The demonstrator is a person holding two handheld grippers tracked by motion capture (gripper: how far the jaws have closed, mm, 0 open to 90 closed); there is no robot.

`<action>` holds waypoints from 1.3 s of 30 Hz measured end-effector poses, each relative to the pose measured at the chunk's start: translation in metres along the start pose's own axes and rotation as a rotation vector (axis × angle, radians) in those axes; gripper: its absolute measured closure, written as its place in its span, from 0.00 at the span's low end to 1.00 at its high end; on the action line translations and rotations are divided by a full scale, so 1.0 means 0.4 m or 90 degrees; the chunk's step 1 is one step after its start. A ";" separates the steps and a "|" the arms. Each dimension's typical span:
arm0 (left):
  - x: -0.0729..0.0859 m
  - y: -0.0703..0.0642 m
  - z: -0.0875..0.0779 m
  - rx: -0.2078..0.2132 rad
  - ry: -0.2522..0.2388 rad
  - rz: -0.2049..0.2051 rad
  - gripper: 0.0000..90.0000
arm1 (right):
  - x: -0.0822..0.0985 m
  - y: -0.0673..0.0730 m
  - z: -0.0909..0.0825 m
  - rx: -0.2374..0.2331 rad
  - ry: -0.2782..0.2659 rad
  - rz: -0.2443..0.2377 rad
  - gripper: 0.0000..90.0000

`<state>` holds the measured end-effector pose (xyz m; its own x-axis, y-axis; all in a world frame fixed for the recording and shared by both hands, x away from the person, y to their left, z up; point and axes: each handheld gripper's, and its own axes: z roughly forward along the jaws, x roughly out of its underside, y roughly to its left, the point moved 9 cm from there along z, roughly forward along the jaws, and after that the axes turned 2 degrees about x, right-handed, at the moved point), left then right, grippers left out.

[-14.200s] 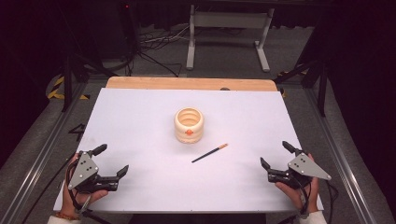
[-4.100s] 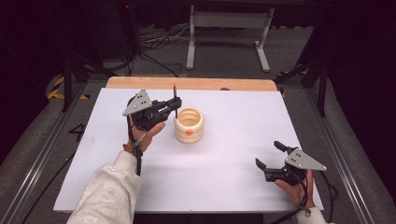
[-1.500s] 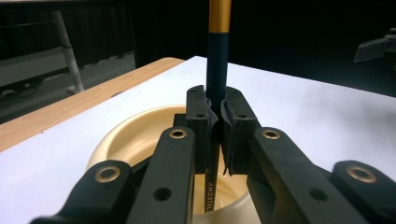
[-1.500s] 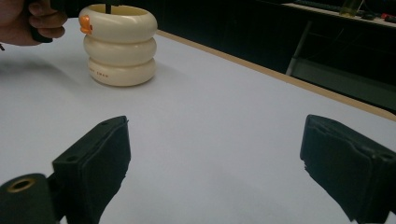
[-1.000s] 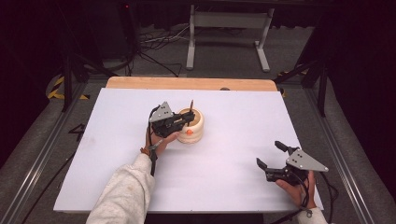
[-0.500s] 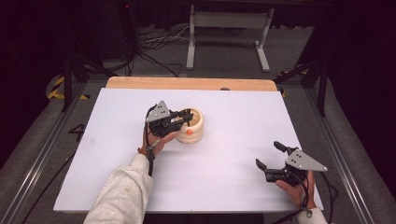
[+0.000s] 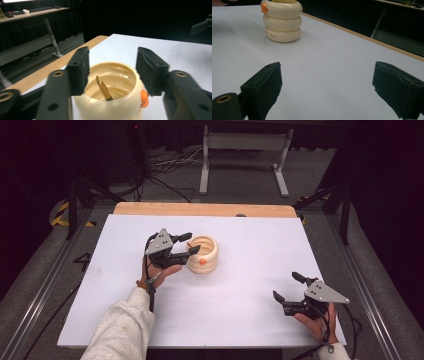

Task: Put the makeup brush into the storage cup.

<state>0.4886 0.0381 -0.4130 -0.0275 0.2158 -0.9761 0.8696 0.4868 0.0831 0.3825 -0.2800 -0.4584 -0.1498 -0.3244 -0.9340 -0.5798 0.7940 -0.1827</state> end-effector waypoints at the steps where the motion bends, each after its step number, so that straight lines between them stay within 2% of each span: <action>1: 0.000 -0.001 -0.003 0.000 0.000 -0.001 0.49 | 0.000 0.000 0.000 0.000 0.000 0.000 0.10; 4: 0.003 0.002 -0.015 0.000 0.004 0.006 0.44 | 0.001 -0.001 0.001 -0.001 0.001 0.000 0.10; 7: 0.004 0.003 -0.023 -0.002 0.003 0.001 0.40 | 0.001 0.000 0.000 -0.001 0.001 -0.001 0.10; 14: 0.009 0.013 -0.036 -0.034 0.010 0.005 0.30 | 0.000 0.001 0.000 -0.002 0.002 -0.005 0.11; 17: 0.006 0.016 -0.047 -0.051 0.004 0.011 0.27 | -0.001 0.001 -0.001 -0.002 -0.001 -0.005 0.11; 21: 0.002 0.019 -0.060 -0.062 -0.004 0.005 0.23 | -0.003 0.001 -0.001 0.000 -0.002 -0.008 0.11; 32: 0.006 0.021 -0.100 -0.073 -0.013 0.005 0.16 | -0.009 0.004 -0.004 0.003 -0.008 -0.013 0.11; 36: 0.012 0.021 -0.112 -0.082 -0.008 0.007 0.09 | -0.011 0.005 -0.006 0.005 -0.010 -0.015 0.10; 39: 0.014 0.016 -0.123 -0.080 -0.010 0.009 0.07 | -0.013 0.004 -0.006 0.007 -0.012 -0.017 0.10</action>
<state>0.4699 0.0842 -0.4080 -0.0074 0.2098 -0.9777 0.8015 0.5859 0.1197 0.3803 -0.2781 -0.4532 -0.1191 -0.3365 -0.9341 -0.5743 0.7908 -0.2116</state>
